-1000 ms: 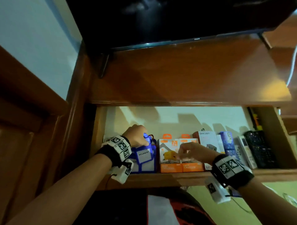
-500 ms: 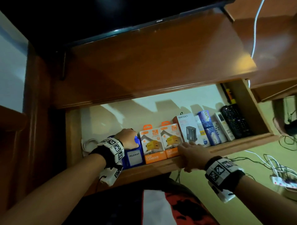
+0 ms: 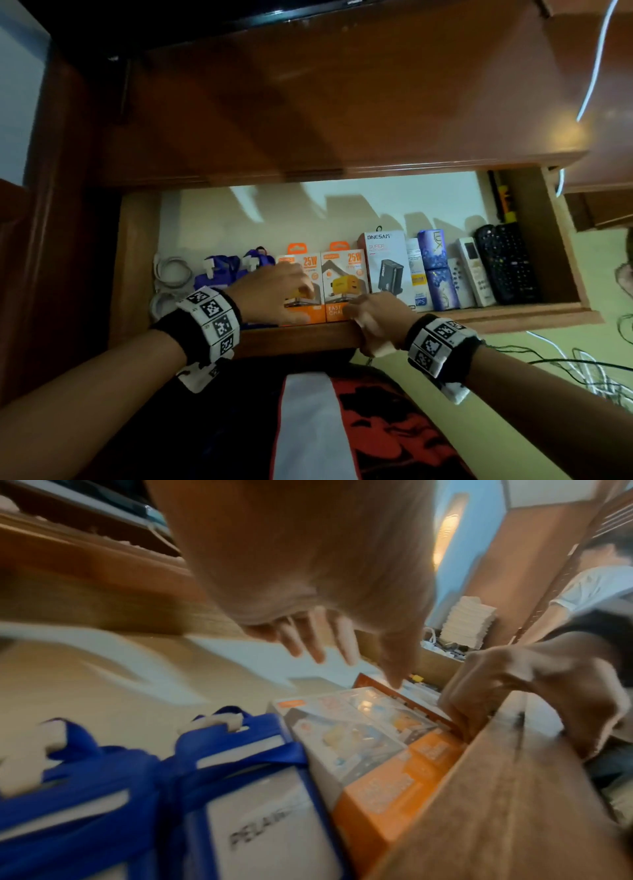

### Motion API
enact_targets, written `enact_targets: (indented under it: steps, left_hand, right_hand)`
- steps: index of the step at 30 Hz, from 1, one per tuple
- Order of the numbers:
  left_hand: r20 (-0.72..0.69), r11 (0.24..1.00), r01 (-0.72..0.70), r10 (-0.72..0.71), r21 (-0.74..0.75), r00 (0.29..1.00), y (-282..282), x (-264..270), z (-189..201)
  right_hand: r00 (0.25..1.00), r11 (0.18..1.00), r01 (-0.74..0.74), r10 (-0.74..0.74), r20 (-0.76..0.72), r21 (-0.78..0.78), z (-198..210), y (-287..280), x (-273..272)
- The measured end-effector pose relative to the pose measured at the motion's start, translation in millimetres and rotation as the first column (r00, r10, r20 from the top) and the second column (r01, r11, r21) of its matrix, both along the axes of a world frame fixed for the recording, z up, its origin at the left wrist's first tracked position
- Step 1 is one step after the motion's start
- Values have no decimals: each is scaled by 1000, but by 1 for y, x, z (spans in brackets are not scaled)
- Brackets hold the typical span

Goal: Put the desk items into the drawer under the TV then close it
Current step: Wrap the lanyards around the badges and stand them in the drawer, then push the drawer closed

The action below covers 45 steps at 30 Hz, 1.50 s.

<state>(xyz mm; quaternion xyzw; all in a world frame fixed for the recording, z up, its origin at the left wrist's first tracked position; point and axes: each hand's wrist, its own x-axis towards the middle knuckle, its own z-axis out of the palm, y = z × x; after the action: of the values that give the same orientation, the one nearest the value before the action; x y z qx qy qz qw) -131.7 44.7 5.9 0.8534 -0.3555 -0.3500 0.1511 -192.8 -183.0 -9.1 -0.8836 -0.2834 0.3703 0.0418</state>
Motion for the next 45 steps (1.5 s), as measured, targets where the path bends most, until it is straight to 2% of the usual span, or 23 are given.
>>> enact_targets:
  steps: [3, 6, 8, 10, 13, 15, 18, 22, 26, 31, 37, 41, 45]
  left_hand:
    - [-151, 985, 87, -65, 146, 986, -18, -1, 0]
    - [-161, 960, 105, -64, 260, 985, -27, 7, -3]
    - [-41, 963, 50, -41, 266, 998, -29, 17, -2]
    - [159, 968, -28, -13, 248, 987, -28, 29, -1]
    - [409, 968, -184, 100, 172, 907, -23, 52, 2]
    - [487, 952, -281, 189, 120, 852, -16, 71, 3]
    - [509, 919, -370, 257, 133, 821, -5, 104, 3]
    - [445, 884, -426, 308, 192, 841, 2, 144, -1]
    - [458, 903, -374, 245, 214, 854, -2, 170, -1]
    - [484, 912, -313, 155, 264, 861, -9, 188, 2]
    - [533, 909, -310, 122, 279, 837, -11, 190, -1]
    - [516, 895, -333, 143, 297, 844, -17, 188, 0]
    - [422, 893, -348, 210, 284, 882, -14, 189, 13]
  right_hand:
    - [1000, 1000, 9, -9, 7, 27, 5, -2, 15]
    - [997, 997, 59, -61, 49, 50, 4, -6, 32]
    - [983, 990, 105, -118, 138, 95, 3, -9, 49]
    - [954, 976, 131, -171, 248, 172, 2, -12, 67]
    - [851, 975, 102, -188, 491, 195, 2, -16, 92]
    - [771, 963, 189, -266, 579, 191, 3, -20, 109]
    - [775, 928, 346, -367, 515, 139, 6, -24, 136]
    - [769, 901, 433, -388, 508, 32, 8, -21, 173]
    - [751, 885, 466, -411, 517, 27, 8, -18, 195]
    - [687, 861, 505, -449, 571, 69, 1, -15, 199]
    - [622, 832, 548, -474, 623, 85, -5, -12, 200]
    - [627, 835, 541, -481, 612, 101, -8, -13, 201]
    - [674, 848, 518, -484, 558, 110, 1, -15, 198]
